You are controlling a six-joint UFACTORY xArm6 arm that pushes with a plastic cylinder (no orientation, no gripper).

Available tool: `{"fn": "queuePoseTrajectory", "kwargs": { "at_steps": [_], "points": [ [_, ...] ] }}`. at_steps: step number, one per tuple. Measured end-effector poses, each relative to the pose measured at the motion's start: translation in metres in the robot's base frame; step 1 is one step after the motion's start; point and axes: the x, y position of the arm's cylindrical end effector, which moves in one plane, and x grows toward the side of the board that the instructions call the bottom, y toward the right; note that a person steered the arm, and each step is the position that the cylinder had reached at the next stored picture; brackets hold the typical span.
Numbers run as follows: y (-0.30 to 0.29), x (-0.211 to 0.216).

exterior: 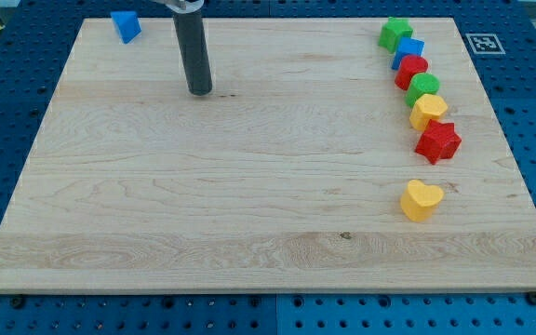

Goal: Separate the cube from the vertical line

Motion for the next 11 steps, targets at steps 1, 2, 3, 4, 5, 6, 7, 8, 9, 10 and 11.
{"fn": "queuePoseTrajectory", "kwargs": {
  "at_steps": [1,2,3,4,5,6,7,8,9,10,11],
  "points": [
    [0.001,0.0],
    [0.038,-0.018],
    [0.085,-0.066],
    [0.132,-0.107],
    [0.192,-0.153],
    [0.216,-0.157],
    [0.28,-0.157],
    [0.34,-0.155],
    [0.344,-0.11],
    [0.342,-0.067],
    [0.342,-0.067]
  ]
}}
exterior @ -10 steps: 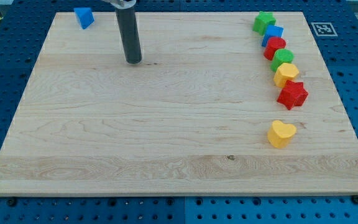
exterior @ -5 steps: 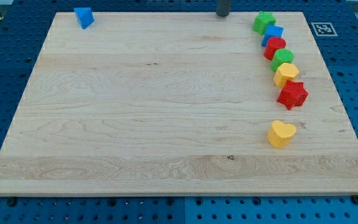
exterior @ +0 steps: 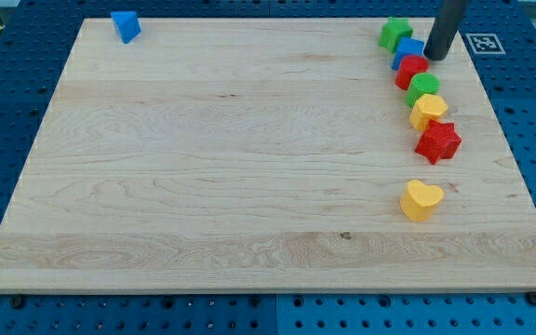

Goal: Separate the cube from the vertical line

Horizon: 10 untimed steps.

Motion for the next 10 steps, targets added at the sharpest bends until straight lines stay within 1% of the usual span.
{"fn": "queuePoseTrajectory", "kwargs": {
  "at_steps": [1,3,5,8,10],
  "points": [
    [-0.006,0.004],
    [-0.043,0.013],
    [-0.096,0.0],
    [-0.169,0.0],
    [-0.206,-0.003]
  ]
}}
